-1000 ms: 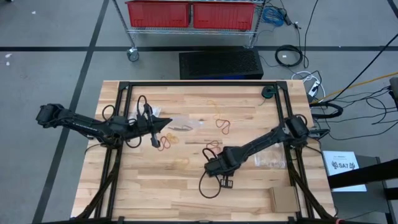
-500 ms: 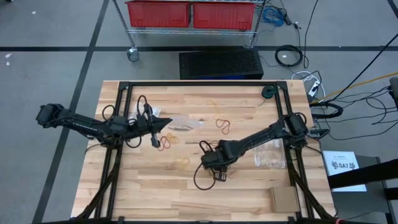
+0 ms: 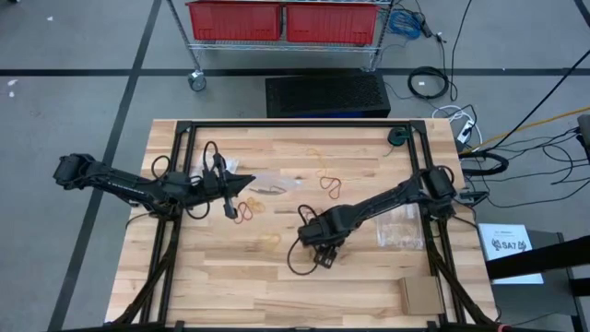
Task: Sort rubber bands
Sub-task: Put the rubber band into the zip bag
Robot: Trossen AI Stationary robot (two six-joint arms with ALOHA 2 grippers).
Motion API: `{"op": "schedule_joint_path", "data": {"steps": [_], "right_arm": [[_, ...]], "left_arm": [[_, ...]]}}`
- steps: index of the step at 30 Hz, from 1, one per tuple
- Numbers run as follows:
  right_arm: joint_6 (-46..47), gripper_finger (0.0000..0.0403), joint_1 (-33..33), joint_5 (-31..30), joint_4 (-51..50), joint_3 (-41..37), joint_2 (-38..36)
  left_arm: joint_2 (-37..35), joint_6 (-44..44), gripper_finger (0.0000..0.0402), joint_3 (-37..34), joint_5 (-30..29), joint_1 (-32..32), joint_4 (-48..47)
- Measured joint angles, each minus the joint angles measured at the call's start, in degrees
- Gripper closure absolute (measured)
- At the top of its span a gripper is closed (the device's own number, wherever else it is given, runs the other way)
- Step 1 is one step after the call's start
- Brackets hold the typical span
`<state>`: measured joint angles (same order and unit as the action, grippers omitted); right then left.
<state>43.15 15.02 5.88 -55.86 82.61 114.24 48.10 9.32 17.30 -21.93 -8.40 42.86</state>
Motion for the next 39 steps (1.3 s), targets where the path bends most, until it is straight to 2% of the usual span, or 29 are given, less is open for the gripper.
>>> {"op": "schedule_joint_path", "data": {"steps": [4, 7, 10, 14, 16, 20, 29, 39], "right_arm": [[-1.06, 0.0160, -0.61, -1.51, -6.57, 0.00, 0.00], [-3.72, 0.0188, 0.27, -3.43, -9.06, 0.00, 0.00], [-5.64, 0.0250, 1.54, -5.41, -8.13, -0.98, 0.00], [-12.28, 0.0365, 4.25, -7.78, -3.29, -5.86, 0.00], [-16.01, 0.0391, 6.28, -10.56, 0.47, -8.57, -0.40], [-16.15, 0.0393, 8.11, -11.60, 5.29, -11.56, -0.70], [-19.80, 0.0402, 7.42, -8.68, 9.28, -7.25, 0.00], [-25.15, 0.0402, 5.11, -3.13, 26.74, -7.04, 0.31]], "left_arm": [[0.00, 0.00, 0.0401, 0.00, 0.00, 0.01, -0.38], [0.00, 0.00, 0.0401, 0.00, 0.00, 0.00, -0.38], [0.00, 0.02, 0.0401, 0.00, 0.00, -0.01, -0.32], [0.00, 0.04, 0.0401, 0.00, 0.00, 0.00, -0.29], [0.00, 0.04, 0.0401, 0.00, 0.00, 0.01, -0.30], [-0.02, 0.25, 0.0401, 0.00, 0.00, 0.01, 0.04], [-0.02, 0.55, 0.0401, 0.00, 0.00, 0.06, 0.05], [-0.02, 0.59, 0.0401, 0.00, -0.02, 0.06, 0.02]]}}
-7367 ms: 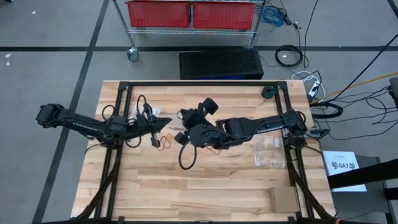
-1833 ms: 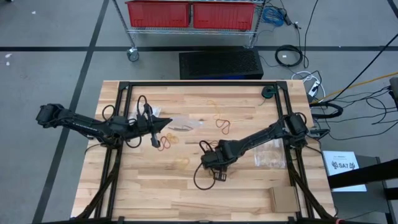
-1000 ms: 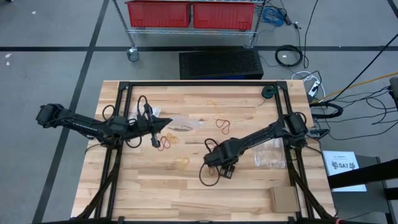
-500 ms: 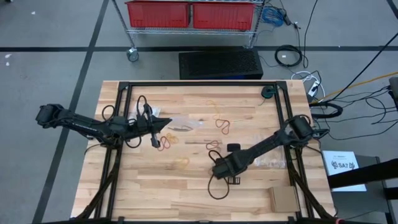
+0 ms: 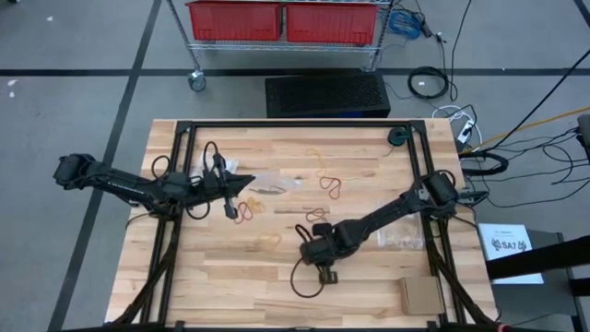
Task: Sort rubber bands
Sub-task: Put the rubber band into the zip bag
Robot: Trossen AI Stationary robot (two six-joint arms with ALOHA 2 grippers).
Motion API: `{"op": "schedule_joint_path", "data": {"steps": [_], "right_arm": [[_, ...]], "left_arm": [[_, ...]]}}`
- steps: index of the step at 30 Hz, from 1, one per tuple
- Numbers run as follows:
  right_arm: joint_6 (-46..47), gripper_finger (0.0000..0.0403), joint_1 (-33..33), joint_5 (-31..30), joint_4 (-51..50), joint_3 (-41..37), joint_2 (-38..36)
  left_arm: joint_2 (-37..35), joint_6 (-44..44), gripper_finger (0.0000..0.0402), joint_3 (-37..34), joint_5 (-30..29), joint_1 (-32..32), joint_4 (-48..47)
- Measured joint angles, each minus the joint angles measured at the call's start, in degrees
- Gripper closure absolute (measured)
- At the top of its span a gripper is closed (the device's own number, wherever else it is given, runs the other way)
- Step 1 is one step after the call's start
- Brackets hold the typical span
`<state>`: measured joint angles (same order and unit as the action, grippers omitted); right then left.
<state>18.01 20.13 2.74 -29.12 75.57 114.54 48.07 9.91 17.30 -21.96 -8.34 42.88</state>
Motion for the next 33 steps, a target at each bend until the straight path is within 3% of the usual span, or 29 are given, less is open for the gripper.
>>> {"op": "schedule_joint_path", "data": {"steps": [4, 12, 22, 27, 33], "right_arm": [[-2.47, 0.0402, -1.11, -0.26, 2.58, 0.02, -0.09], [-3.45, 0.0380, -1.63, -0.14, -3.56, 0.02, -0.30], [-2.89, 0.0251, -1.23, 0.17, -5.62, 1.90, -0.87], [-5.24, 0.0181, -1.25, -3.62, -7.45, 5.06, -0.98], [-6.76, 0.0124, -1.28, -4.29, -8.02, 5.11, -0.62]], "left_arm": [[0.00, 0.00, 0.0401, 0.00, 0.00, 0.04, -0.02], [0.00, -0.10, 0.0401, 0.00, -0.02, 0.02, -0.62], [0.00, -0.39, 0.0401, 0.00, -0.02, 0.02, -0.91], [0.00, -0.37, 0.0401, 0.00, -0.02, 0.02, -0.91], [0.00, -0.07, 0.0401, 0.00, -0.02, 0.02, -0.86]]}}
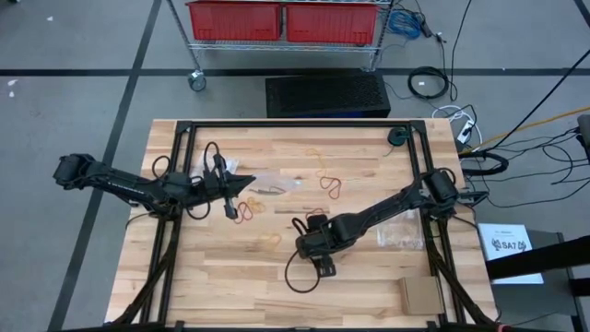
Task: Sort rubber bands
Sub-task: Put the rubber band into the zip bag
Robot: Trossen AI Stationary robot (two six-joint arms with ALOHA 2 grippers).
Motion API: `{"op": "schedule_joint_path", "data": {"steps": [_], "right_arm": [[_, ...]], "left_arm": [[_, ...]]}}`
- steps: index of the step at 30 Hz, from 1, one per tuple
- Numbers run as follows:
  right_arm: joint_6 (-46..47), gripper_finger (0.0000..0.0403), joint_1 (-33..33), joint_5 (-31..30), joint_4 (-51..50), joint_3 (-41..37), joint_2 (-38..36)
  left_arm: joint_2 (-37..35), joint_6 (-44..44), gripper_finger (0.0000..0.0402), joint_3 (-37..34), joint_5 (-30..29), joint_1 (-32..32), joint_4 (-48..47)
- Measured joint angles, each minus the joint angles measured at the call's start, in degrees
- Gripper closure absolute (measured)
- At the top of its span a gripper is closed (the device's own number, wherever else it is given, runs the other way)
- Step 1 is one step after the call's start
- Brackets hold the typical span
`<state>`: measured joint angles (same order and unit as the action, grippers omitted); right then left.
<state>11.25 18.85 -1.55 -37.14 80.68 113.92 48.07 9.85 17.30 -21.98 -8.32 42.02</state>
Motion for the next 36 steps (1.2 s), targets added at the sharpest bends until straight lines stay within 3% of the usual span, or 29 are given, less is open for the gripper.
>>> {"op": "schedule_joint_path", "data": {"steps": [8, 24, 29, 36], "right_arm": [[-2.22, 0.0097, 0.00, 0.45, -1.11, -0.02, 1.48], [-4.20, 0.0100, -1.02, 0.59, -0.24, 0.15, 5.13], [-4.95, 0.0153, -1.79, 0.46, 0.37, 0.15, 6.75], [-7.63, 0.0298, -2.07, -0.05, 1.01, 0.44, 9.23]], "left_arm": [[0.00, 0.98, 0.0401, 0.00, -0.02, 0.09, 0.45], [0.00, 1.03, 0.0401, 0.00, -0.02, 0.09, 0.55], [0.00, 1.03, 0.0401, 0.00, -0.02, 0.09, 0.54], [0.00, 1.09, 0.0401, 0.00, -0.02, 0.09, 0.53]]}}
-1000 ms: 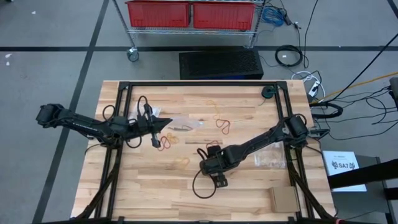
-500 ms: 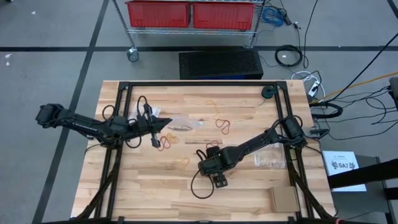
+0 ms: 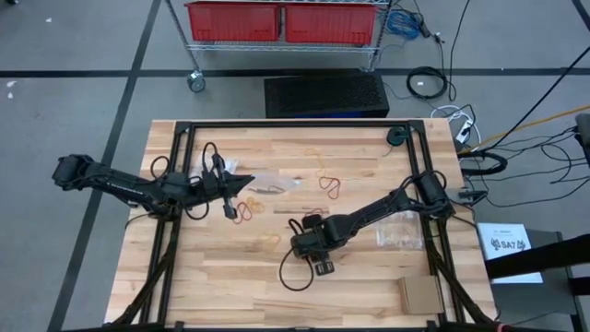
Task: Sort rubber bands
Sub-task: Put the rubber band into the zip bag
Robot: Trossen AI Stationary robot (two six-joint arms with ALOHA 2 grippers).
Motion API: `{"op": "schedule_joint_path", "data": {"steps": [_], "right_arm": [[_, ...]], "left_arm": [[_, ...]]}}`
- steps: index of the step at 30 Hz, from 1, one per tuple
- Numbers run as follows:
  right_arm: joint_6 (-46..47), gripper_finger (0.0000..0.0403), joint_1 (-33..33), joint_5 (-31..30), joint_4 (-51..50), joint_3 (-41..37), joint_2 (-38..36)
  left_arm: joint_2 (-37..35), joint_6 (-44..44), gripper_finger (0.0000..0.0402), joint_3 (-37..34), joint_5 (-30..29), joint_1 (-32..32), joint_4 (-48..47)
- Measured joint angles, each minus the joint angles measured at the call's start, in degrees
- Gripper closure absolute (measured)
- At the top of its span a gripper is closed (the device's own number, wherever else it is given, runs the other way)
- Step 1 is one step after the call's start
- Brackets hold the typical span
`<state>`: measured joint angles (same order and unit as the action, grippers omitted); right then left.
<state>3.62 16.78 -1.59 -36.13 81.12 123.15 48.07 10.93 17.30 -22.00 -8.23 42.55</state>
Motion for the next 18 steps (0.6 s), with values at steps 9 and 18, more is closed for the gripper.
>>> {"op": "schedule_joint_path", "data": {"steps": [9, 18], "right_arm": [[-1.71, 0.0399, -0.95, -0.19, -3.23, 3.35, 0.41], [-5.96, 0.0403, -0.25, -9.20, -12.18, 17.96, 0.32]], "left_arm": [[0.00, -0.04, 0.0401, 0.00, 0.00, 0.00, 0.30], [0.02, -0.08, 0.0401, 0.00, 0.00, 0.00, -0.07]]}}
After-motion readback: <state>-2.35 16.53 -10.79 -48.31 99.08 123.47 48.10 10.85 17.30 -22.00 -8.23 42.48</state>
